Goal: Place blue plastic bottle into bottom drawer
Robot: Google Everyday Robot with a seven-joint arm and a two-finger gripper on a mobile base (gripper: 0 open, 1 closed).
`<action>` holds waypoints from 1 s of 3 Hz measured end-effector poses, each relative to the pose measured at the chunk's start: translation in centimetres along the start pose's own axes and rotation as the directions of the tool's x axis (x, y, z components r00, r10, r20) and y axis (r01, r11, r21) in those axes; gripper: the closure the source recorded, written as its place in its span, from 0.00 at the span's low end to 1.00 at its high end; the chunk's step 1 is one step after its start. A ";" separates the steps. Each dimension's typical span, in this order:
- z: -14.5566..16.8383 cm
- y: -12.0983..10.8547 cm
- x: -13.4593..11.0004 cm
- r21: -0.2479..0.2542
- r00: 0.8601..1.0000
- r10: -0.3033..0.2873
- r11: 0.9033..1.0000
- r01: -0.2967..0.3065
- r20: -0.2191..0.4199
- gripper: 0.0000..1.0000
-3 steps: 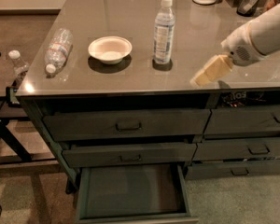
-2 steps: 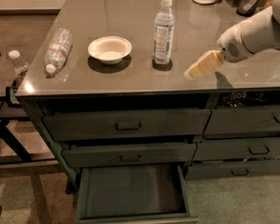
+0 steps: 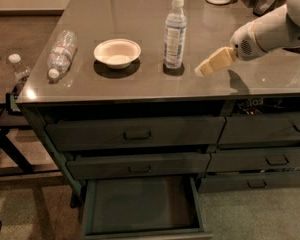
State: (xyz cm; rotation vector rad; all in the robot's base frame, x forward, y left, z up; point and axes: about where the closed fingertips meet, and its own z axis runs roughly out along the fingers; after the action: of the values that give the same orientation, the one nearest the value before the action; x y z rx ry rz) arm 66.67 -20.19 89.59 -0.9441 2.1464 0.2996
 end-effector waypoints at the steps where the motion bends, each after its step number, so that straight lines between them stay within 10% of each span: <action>1: 1.4 0.1 -0.7 -0.022 0.998 0.028 0.999 -0.027 0.064 0.00; 3: 6.5 0.2 -6.8 -0.140 0.954 0.039 0.990 0.003 0.298 0.00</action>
Offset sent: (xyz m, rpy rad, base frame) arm 0.0831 0.0758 0.0114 0.3434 -0.1819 0.1053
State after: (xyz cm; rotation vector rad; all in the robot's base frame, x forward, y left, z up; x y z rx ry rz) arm 73.11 -13.37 90.08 -0.8934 1.8734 0.5720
